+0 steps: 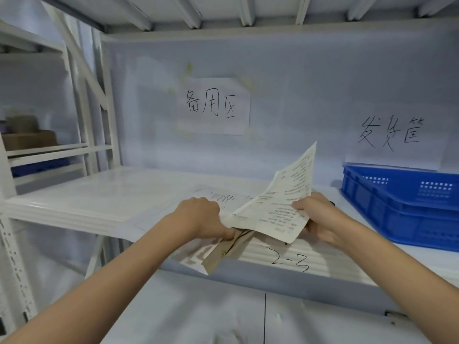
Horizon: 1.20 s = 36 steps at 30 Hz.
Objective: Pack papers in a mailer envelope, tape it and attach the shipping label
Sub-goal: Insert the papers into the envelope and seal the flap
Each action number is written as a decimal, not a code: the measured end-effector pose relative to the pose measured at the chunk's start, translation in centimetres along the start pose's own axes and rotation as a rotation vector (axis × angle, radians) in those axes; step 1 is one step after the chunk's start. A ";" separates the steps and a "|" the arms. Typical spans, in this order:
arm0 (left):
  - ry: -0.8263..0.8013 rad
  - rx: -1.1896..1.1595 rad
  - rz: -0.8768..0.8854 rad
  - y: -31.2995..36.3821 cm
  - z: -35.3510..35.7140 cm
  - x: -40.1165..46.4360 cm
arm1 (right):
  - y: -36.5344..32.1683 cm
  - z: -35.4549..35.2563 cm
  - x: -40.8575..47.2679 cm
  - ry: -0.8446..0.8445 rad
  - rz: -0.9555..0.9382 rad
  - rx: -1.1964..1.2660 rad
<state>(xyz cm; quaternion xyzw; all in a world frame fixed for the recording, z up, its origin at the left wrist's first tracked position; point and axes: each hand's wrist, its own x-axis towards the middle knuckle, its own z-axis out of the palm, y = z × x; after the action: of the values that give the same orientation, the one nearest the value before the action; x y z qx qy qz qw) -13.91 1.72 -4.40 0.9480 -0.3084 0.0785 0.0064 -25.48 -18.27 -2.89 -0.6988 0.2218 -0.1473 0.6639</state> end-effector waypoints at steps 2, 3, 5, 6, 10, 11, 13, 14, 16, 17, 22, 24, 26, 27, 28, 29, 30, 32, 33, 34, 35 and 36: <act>0.012 0.022 0.005 0.2 0.3 0.2 | -0.1 -1.1 -0.1 0.023 -0.007 -0.027; 0.022 0.031 0.010 0.4 0.4 0.3 | -0.1 -1.6 0.0 0.030 -0.007 -0.036; 0.035 0.032 0.019 0.6 0.4 0.5 | -0.4 -2.4 0.0 0.029 0.002 -0.051; 0.030 0.031 0.026 0.7 0.3 0.5 | -0.5 -2.7 0.0 0.023 0.006 -0.060; 0.002 0.054 0.090 0.7 0.0 0.7 | -1.4 -3.2 -0.6 -0.034 0.024 -0.092; 0.010 0.045 0.113 0.5 -0.1 0.7 | -1.6 -3.2 -0.7 -0.043 0.029 -0.098; 0.037 0.002 0.154 0.1 -0.2 0.6 | -2.1 -3.1 -0.7 -0.050 0.030 -0.104; 0.051 -0.024 0.172 -0.1 -0.2 0.5 | -2.3 -3.1 -0.7 -0.051 0.028 -0.103; 0.082 -0.075 0.204 -0.6 0.0 0.3 | -2.6 -2.8 -0.7 -0.061 0.025 -0.095; 0.095 -0.095 0.215 -0.8 0.1 0.3 | -2.7 -2.7 -0.7 -0.071 0.027 -0.083; 0.138 -0.168 0.246 -1.5 1.0 0.8 | -3.2 -1.3 -0.9 -0.130 0.062 0.007; 0.161 -0.200 0.261 -1.7 1.3 0.9 | -3.3 -0.8 -1.0 -0.144 0.076 0.014; 0.186 -0.251 0.270 -2.0 1.4 1.0 | -3.6 -0.6 -1.3 -0.145 0.085 -0.024; 0.191 -0.277 0.273 -2.2 1.4 1.0 | -3.7 -0.6 -1.5 -0.141 0.091 -0.041; 0.189 -0.303 0.273 -2.5 1.3 1.0 | -3.8 -0.8 -1.7 -0.139 0.100 -0.050; 0.182 -0.329 0.270 -2.7 1.2 1.0 | -3.8 -0.9 -1.9 -0.141 0.110 -0.056; 0.174 -0.354 0.266 -2.9 1.2 1.0 | -3.9 -1.1 -2.1 -0.148 0.121 -0.059; 0.157 -0.393 0.257 -3.0 1.0 1.1 | -4.0 -1.5 -2.3 -0.159 0.144 -0.073; 0.146 -0.404 0.257 -3.0 0.8 1.2 | -4.0 -1.7 -2.3 -0.162 0.157 -0.091; 0.132 -0.402 0.258 -3.0 0.7 1.2 | -4.1 -1.8 -2.3 -0.163 0.173 -0.113; 0.117 -0.396 0.260 -2.9 0.5 1.2 | -4.1 -1.9 -2.4 -0.165 0.188 -0.131; 0.107 -0.391 0.264 -2.9 0.3 1.1 | -4.2 -2.0 -2.6 -0.172 0.203 -0.135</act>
<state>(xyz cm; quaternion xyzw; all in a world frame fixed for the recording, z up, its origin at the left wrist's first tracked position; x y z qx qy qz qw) -11.27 3.36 -4.46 0.8747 -0.4381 0.0678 0.1958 -28.23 -18.64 1.68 -0.7260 0.2428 -0.0036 0.6434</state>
